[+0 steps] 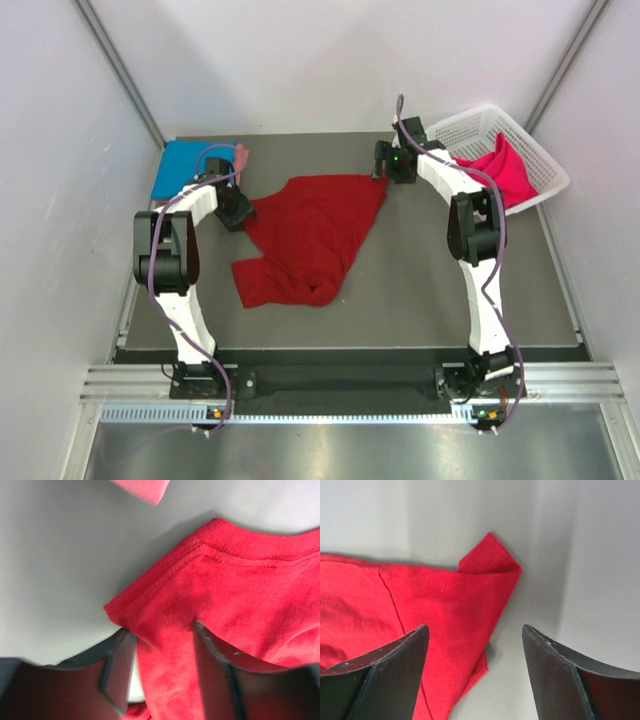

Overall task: Fold and stack the t-shirts
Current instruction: Flatten the tshirt out

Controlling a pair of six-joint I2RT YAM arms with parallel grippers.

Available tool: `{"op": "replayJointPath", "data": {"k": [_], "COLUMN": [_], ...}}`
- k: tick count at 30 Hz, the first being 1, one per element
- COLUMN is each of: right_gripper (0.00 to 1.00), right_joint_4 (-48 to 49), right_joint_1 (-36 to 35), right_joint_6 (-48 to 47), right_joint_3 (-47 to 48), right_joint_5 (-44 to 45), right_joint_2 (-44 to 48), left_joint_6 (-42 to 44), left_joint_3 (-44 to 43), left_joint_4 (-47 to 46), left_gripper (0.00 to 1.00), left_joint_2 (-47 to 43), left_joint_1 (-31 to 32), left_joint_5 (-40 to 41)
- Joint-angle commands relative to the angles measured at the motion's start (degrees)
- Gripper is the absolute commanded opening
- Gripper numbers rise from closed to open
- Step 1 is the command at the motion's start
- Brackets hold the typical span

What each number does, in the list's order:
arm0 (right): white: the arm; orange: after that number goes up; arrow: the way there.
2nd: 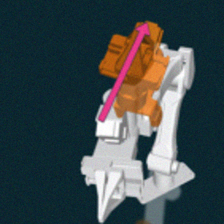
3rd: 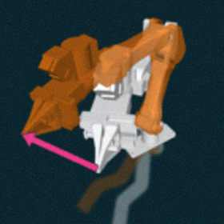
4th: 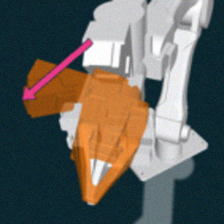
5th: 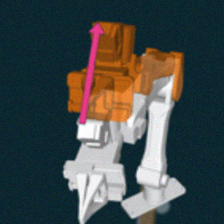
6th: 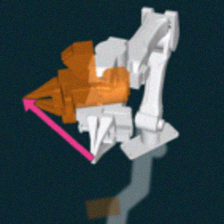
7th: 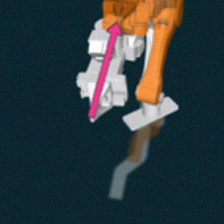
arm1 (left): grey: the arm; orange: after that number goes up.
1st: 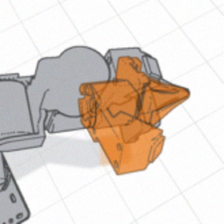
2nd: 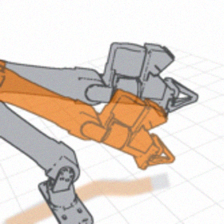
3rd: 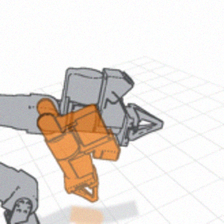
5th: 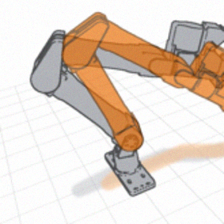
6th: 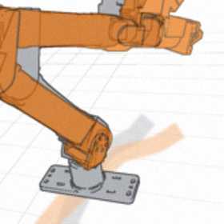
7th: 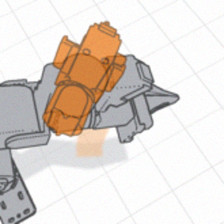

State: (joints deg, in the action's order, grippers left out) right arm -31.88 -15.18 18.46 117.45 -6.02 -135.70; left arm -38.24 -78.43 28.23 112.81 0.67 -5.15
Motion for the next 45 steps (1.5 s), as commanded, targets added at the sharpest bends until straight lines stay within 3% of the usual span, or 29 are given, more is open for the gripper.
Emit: {"op": "replayJointPath", "data": {"k": [1, 6, 9, 10, 13, 15, 19, 24, 29, 31, 34, 39, 41, 44, 45], "right_gripper": [0.75, 0.69, 0.61, 0.54, 0.40, 0.33, 0.00, 0.00, 0.00, 0.00, 0.00, 0.00, 0.00, 0.00, 0.00], "right_joint_4": [0.41, 2.43, 3.75, 4.28, 6.83, 7.79, 8.24, 6.92, 11.74, 13.33, 14.73, 20.19, 20.54, 18.10, 15.30], "right_joint_1": [0.41, 0.41, 0.41, 0.41, 0.59, 0.59, 0.50, 1.64, 6.73, 9.37, 12.27, 14.74, 14.57, 9.49, 7.29], "right_joint_6": [-1.32, 0.17, 1.23, 1.93, 3.24, 4.91, 7.03, 7.91, 10.89, 13.00, 15.72, 18.10, 19.24, 18.64, 15.15], "right_joint_3": [4.54, 6.12, 6.83, 6.83, 7.00, 7.79, 10.17, 13.94, 15.61, 17.80, 23.78, 23.97, 23.10, 18.72, 16.87], "right_joint_5": [-3.55, -5.58, -5.75, -5.84, -7.42, -8.74, -10.33, -10.06, -11.46, -12.61, -14.98, -19.46, -21.65, -25.18, -25.44], "right_joint_2": [-2.55, -5.18, -5.71, -5.80, -6.24, -6.86, -6.51, 0.16, 11.22, 13.43, 17.03, 27.40, 30.82, 35.13, 36.37], "left_joint_6": [-0.43, 0.62, 1.50, 1.59, 1.50, 1.06, 0.88, -0.08, -10.24, -13.78, -18.09, -23.72, -23.55, -18.91, -18.28], "left_joint_3": [-2.33, -3.39, -4.44, -4.97, -6.72, -8.22, -10.07, -10.34, -9.80, -16.90, -33.32, -59.59, -60.44, -52.38, -45.56], "left_joint_4": [-2.21, -1.78, -1.34, -1.33, -1.24, -1.24, -1.86, -8.61, -27.59, -32.88, -32.62, -30.87, -29.99, -23.06, -22.09], "left_gripper": [0.50, 0.37, 0.19, 0.12, 0.03, 0.00, 0.00, 0.00, 0.00, 0.00, 0.00, 0.00, 0.00, 0.00, 0.03], "left_joint_2": [1.71, 2.85, 2.94, 2.76, 1.71, 1.10, -1.53, -5.84, -7.88, -3.85, 4.22, 14.26, 14.46, 9.02, 7.35], "left_joint_1": [-0.14, -0.23, -0.14, -0.14, -0.14, -0.14, -0.14, -0.14, 0.12, 1.26, 4.50, 9.08, 9.53, 8.04, 7.08], "left_joint_5": [-0.83, -0.30, -0.65, -0.91, -2.23, -3.55, -6.10, -10.31, -14.27, -15.15, -17.61, -19.20, -18.59, -13.23, -12.44]}}
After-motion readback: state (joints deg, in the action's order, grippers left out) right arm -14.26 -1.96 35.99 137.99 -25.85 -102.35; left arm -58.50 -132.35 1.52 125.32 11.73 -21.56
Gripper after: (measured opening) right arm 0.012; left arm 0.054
